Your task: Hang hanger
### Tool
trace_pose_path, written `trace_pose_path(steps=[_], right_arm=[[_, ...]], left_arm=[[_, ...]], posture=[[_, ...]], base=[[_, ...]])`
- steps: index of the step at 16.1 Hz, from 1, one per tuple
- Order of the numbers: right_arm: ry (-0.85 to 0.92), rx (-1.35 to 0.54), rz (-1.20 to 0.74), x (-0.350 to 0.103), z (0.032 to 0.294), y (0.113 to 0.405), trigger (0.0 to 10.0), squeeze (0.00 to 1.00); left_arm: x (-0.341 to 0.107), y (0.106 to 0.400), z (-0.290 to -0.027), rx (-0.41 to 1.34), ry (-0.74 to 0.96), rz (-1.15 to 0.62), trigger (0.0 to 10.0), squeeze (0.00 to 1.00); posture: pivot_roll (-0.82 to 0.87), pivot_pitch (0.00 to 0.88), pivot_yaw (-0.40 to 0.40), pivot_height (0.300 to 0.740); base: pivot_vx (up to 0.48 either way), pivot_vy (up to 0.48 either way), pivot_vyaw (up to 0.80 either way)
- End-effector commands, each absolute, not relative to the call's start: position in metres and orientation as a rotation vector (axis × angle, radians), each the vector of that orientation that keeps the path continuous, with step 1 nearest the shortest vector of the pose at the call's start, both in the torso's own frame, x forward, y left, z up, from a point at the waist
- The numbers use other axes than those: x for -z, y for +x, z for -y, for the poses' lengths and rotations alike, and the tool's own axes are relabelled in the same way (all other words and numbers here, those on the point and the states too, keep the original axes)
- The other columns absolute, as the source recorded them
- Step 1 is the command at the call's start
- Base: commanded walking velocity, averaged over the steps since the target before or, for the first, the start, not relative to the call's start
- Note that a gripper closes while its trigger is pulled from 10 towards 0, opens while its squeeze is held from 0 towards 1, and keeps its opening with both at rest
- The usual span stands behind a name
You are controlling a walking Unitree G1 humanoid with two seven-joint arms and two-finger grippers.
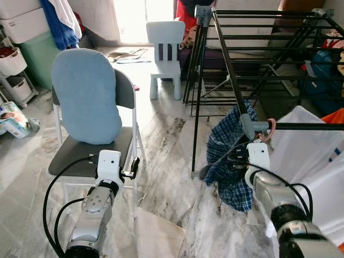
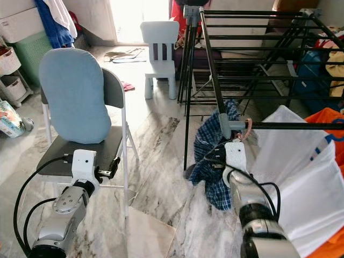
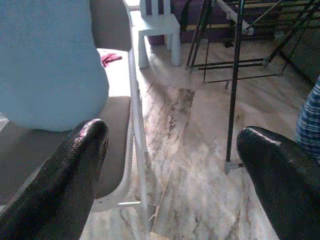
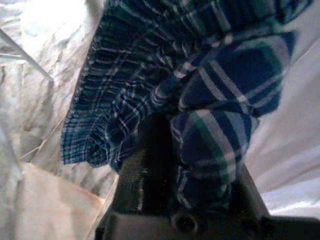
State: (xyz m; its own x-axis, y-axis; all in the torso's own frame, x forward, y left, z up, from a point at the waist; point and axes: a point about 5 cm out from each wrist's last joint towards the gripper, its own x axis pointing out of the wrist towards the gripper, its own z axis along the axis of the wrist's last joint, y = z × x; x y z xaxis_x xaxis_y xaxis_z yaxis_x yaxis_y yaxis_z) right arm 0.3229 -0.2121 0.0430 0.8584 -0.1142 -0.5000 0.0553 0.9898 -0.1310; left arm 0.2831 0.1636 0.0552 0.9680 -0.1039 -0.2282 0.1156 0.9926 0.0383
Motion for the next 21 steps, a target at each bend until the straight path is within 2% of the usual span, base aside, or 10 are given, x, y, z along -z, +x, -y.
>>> trace_pose_path(steps=[1, 8, 14, 21], right_arm=[[-0.165, 0.111, -0.442, -0.053, 0.21, 0.323, 10.0, 1.0], [-0.241, 0.235, -0.267, -0.068, 0.209, 0.284, 10.0, 1.0], [-0.248, 0.248, -0.232, -0.076, 0.203, 0.277, 10.0, 1.0], [-0.221, 0.247, -0.206, -0.079, 0.19, 0.255, 10.0, 1.0]], left_arm=[[-0.058, 0.284, -0.166, 0.101, 0.071, -0.225, 10.0, 0.0], [-0.075, 0.275, -0.156, 0.192, 0.141, -0.163, 10.0, 0.0], [-0.076, 0.27, -0.159, 0.169, 0.133, -0.163, 10.0, 0.0], [-0.082, 0.27, -0.159, 0.127, 0.131, -0.119, 10.0, 0.0]], posture=[[-0.06, 0.0, -0.004, 0.74], [-0.07, 0.0, 0.002, 0.74], [-0.07, 0.0, 0.004, 0.74], [-0.08, 0.0, 0.009, 0.74]], base=[[0.0, 0.0, 0.0], [0.0, 0.0, 0.0], [0.0, 0.0, 0.0], [0.0, 0.0, 0.0]])
